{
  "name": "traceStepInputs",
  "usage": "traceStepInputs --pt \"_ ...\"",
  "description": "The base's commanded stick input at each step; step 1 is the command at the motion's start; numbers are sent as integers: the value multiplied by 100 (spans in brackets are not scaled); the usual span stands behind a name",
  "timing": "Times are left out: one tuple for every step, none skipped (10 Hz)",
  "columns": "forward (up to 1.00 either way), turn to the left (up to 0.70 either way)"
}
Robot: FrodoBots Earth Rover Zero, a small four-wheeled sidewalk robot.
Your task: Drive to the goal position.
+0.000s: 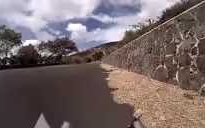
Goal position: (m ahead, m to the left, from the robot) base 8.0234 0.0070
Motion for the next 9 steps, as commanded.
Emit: traceStepInputs --pt "50 0" --pt "50 0" --pt "50 0" --pt "50 0" --pt "50 0" --pt "50 0" --pt "50 0" --pt "50 0" --pt "50 0"
